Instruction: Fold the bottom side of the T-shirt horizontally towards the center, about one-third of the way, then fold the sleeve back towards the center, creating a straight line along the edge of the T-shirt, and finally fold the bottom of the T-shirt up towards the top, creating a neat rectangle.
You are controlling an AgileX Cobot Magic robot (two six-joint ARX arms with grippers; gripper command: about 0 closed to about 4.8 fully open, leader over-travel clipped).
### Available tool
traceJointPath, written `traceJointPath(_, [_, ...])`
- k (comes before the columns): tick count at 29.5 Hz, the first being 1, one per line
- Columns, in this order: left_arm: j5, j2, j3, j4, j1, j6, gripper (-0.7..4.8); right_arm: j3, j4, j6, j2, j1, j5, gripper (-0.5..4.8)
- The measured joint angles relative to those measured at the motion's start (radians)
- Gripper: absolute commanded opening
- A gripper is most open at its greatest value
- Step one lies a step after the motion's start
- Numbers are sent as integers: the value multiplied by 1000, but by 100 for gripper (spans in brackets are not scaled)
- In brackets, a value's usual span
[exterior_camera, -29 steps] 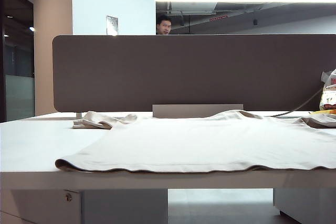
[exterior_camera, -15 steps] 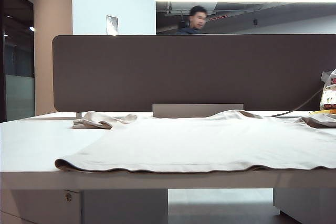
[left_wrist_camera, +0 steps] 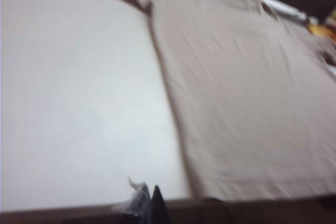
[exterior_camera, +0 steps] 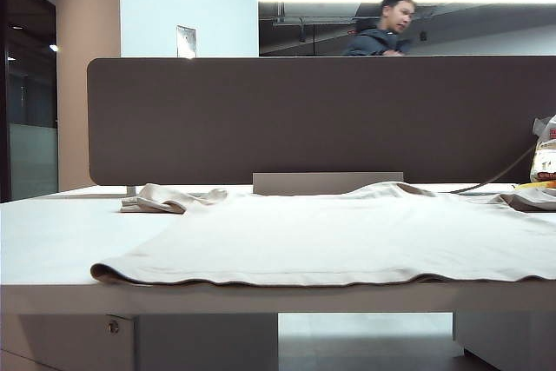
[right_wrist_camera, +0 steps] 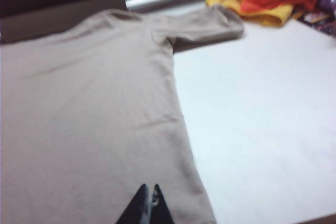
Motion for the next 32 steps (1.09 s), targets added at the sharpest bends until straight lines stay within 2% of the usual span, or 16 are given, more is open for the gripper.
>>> traceJointPath(6, [-57, 209, 134, 42, -129, -9, -5, 149, -3, 51, 268, 0, -43, 13])
traceJointPath(9, [-58, 346, 205, 73, -149, -9, 6, 213, 3, 87, 367, 0, -68, 14])
traceJointPath(11, [-58, 457, 245, 76, -149, -10, 81, 235, 8, 103, 406, 0, -81, 29])
traceJointPath(12, [-58, 527, 265, 78, -149, -13, 145, 238, 12, 113, 423, -1, -90, 60])
traceJointPath(14, [-52, 651, 290, 86, -149, -13, 175, 236, 6, 125, 441, -10, -113, 123])
traceJointPath(16, [-16, 765, 310, 86, -149, -13, 177, 236, -5, 153, 465, -30, -130, 158])
traceJointPath(19, [61, 926, 345, 109, -150, -30, 185, 236, -44, 192, 496, -82, -182, 161])
traceJointPath(21, [127, 1015, 356, 150, -150, -47, 185, 236, -70, 211, 520, -125, -233, 183])
traceJointPath(26, [233, 1122, 358, 254, -151, -104, 185, 236, -132, 245, 611, -281, -383, 305])
traceJointPath(30, [238, 1131, 358, 278, -151, -114, 186, 236, -136, 261, 686, -370, -485, 312])
traceJointPath(32, [240, 1131, 359, 280, -151, -119, 187, 236, -133, 262, 729, -394, -497, 313])
